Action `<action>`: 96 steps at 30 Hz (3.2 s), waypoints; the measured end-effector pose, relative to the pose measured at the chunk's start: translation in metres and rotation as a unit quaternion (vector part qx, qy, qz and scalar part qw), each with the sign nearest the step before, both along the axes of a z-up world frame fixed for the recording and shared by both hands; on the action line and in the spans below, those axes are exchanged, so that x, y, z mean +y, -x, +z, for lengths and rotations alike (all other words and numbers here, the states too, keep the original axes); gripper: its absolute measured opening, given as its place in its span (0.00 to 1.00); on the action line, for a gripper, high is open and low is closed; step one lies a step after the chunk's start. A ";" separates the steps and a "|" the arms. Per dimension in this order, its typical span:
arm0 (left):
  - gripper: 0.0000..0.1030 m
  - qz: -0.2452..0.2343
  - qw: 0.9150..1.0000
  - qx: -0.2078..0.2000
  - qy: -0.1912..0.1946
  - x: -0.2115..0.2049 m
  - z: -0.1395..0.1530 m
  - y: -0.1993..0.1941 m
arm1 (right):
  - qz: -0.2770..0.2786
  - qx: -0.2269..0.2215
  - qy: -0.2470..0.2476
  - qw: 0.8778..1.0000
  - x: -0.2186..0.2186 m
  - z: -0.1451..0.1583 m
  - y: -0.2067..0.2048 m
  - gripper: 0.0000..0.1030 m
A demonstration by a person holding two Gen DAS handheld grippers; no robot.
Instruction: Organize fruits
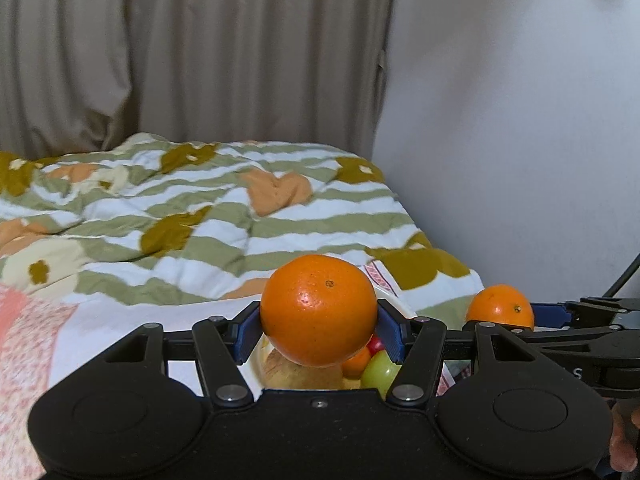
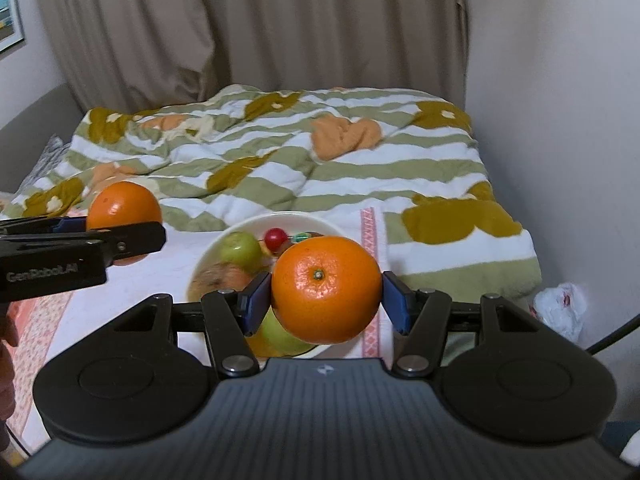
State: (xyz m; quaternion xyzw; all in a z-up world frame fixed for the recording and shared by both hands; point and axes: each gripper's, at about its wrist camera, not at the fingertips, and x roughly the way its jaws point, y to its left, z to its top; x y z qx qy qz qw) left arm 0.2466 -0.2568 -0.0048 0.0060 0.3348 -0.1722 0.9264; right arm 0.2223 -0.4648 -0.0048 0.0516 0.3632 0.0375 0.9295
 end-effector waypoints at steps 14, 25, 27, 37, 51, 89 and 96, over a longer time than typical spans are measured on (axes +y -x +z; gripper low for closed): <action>0.62 -0.093 0.991 0.024 -0.092 -0.051 -0.065 -0.067 | -0.054 0.045 -0.015 0.997 -0.026 -0.039 -0.043 0.72; 0.63 -0.128 0.983 0.020 -0.131 -0.066 -0.090 -0.073 | -0.070 0.063 -0.017 0.995 -0.030 -0.053 -0.055 0.72; 0.67 -0.128 0.983 0.016 -0.133 -0.067 -0.090 -0.073 | -0.072 0.064 -0.016 0.995 -0.031 -0.053 -0.056 0.72; 0.95 -0.085 0.992 0.008 -0.095 -0.035 -0.067 -0.068 | -0.063 0.056 -0.016 0.996 -0.025 -0.049 -0.058 0.72; 0.97 0.031 0.998 0.034 -0.048 0.031 -0.044 -0.039 | -0.010 0.035 -0.050 0.998 -0.014 -0.069 -0.075 0.72; 1.00 0.136 0.988 -0.071 -0.022 0.177 0.054 0.143 | 0.009 -0.071 0.006 0.997 0.116 0.060 0.080 1.00; 1.00 0.125 0.990 -0.061 -0.033 0.194 0.052 0.173 | 0.005 -0.049 0.031 0.998 0.149 0.061 0.133 1.00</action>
